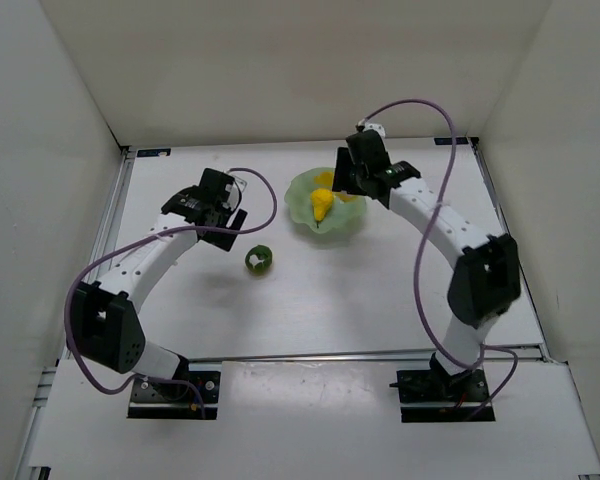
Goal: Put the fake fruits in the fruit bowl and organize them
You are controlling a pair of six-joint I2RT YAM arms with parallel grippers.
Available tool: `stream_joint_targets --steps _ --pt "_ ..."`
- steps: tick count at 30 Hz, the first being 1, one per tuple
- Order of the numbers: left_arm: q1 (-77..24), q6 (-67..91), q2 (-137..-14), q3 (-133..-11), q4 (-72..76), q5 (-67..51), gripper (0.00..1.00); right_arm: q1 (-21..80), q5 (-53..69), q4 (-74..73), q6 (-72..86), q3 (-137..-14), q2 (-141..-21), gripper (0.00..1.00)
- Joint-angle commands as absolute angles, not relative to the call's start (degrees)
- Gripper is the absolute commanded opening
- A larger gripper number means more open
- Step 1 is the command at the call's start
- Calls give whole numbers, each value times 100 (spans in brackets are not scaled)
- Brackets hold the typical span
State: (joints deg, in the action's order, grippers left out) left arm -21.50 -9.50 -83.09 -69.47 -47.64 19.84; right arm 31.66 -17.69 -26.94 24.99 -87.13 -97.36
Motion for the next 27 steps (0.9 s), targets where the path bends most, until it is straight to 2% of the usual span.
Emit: stream_joint_targets --steps 1,2,4,10,18,23,27 --pt "-2434 -984 -8279 -7004 -4798 1758 100 2980 -1890 -3251 2426 -9490 -10607 72" --pt "-2435 -984 -8279 -7005 -4799 1758 100 2979 -1890 -3304 2374 -9597 -10695 88" --pt "-2522 -1037 -8279 -7058 -4851 1644 100 2979 -1890 -3366 2320 -9738 -10758 100" --pt "-2873 -1037 -8586 -7172 -5036 942 100 2804 -2259 -3366 2434 -9423 -9933 100" --pt "-3217 -923 -9710 -7997 -5036 124 100 2751 -2627 -3313 2487 -7947 -8219 100" --pt "-3217 -923 -10720 -8358 -5036 70 100 2751 -2865 -3436 2759 -7059 -7446 100" --pt "-3217 -800 -11258 -8517 -5246 316 100 2698 -2988 -3550 2821 -6856 -7111 100"
